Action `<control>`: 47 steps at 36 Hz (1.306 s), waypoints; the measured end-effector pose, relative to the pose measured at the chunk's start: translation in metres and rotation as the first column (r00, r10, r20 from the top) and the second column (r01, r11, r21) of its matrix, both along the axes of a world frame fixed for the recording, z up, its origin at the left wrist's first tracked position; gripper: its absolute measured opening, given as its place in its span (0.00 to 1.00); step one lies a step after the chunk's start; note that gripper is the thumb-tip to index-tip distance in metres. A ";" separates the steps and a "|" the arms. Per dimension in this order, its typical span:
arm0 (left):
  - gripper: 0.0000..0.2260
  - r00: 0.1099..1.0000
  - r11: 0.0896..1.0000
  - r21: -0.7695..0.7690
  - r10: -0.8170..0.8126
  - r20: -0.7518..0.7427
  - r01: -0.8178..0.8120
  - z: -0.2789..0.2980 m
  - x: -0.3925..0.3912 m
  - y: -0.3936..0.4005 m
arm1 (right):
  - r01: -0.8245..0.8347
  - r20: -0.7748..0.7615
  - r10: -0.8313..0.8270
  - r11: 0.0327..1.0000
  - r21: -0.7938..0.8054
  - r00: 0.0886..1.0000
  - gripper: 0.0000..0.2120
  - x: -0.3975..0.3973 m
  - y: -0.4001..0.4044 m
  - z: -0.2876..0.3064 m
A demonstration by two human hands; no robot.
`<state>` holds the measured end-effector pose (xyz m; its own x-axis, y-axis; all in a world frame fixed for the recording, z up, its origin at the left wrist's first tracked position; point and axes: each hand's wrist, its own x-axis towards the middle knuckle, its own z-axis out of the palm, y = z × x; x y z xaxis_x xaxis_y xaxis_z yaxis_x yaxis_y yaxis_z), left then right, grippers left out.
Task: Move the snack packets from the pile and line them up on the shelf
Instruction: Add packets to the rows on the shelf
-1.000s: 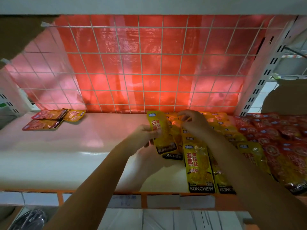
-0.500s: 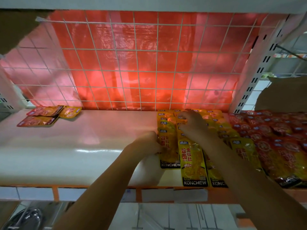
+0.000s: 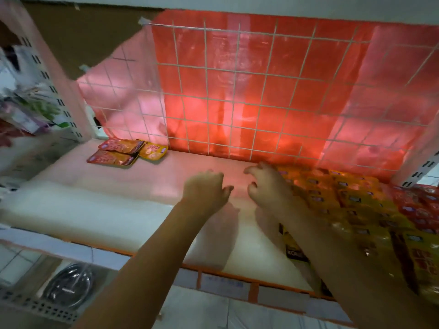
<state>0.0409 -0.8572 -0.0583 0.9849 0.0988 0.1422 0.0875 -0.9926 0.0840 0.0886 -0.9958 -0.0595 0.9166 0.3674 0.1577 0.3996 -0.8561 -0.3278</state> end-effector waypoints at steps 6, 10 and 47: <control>0.18 0.989 0.990 0.013 0.144 -0.022 -0.144 -0.004 -0.007 0.093 | -0.139 -0.084 0.134 0.989 -0.048 0.987 0.22 0.010 0.087 -0.013; 0.17 0.974 0.975 -0.015 0.222 -0.039 -0.223 -0.006 -0.009 0.158 | -0.178 -0.091 0.175 0.984 -0.030 0.980 0.21 0.020 0.145 -0.021; 0.41 0.897 0.878 -0.220 0.377 -0.231 -0.425 -0.033 0.020 0.298 | 0.104 -0.365 -0.112 0.994 -0.043 0.924 0.26 0.042 0.258 -0.034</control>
<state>0.0613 -0.5588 -0.0913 0.8586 0.4996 -0.1145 0.5106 -0.8137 0.2778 0.1307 -0.7383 -0.0939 0.9432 0.2624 -0.2036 0.1601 -0.8964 -0.4134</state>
